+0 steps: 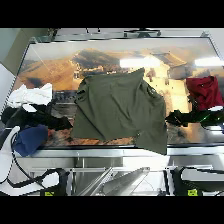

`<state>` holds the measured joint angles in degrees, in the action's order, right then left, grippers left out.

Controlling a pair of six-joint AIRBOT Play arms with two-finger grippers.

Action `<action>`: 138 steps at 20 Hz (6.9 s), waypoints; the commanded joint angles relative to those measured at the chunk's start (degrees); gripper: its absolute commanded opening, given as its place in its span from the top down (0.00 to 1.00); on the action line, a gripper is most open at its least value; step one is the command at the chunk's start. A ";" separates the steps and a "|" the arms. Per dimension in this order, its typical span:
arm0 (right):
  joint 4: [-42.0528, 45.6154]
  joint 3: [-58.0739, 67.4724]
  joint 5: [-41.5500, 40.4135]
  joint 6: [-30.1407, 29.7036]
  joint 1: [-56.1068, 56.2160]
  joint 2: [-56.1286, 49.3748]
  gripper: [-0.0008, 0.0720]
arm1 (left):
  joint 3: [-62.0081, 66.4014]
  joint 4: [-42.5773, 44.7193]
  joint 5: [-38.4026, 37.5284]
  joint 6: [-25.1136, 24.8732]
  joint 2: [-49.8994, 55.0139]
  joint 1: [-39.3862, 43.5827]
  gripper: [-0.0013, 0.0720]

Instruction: Fold the shirts.

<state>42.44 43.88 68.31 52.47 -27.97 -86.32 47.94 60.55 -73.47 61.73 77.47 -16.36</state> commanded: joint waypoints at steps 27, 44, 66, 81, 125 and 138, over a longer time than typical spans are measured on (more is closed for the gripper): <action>0.37 6.54 -0.42 -1.03 0.20 -0.11 0.58 | 5.46 -7.43 -9.31 -11.63 9.94 7.61 0.96; -3.15 -1.62 -0.15 -2.56 9.09 -3.23 0.45 | 3.39 -1.53 -5.55 -3.82 3.65 -9.57 0.96; -17.62 6.51 16.37 3.48 -8.24 24.04 0.96 | 13.51 -24.79 -14.93 -8.55 -5.73 -9.42 0.96; -46.21 49.77 2.93 2.95 -24.76 44.63 0.97 | 58.93 -63.65 -15.28 -12.28 -22.73 -29.03 0.96; 21.88 47.15 -12.72 20.44 19.93 -22.01 0.73 | 60.11 15.91 7.39 1.62 38.75 15.15 0.73; 21.86 24.20 4.07 22.38 12.59 8.92 0.49 | 33.29 15.74 -13.33 10.27 15.89 3.69 0.03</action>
<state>64.49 78.63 69.89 75.00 -13.87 -85.91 93.60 76.51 -84.16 71.05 99.07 -9.52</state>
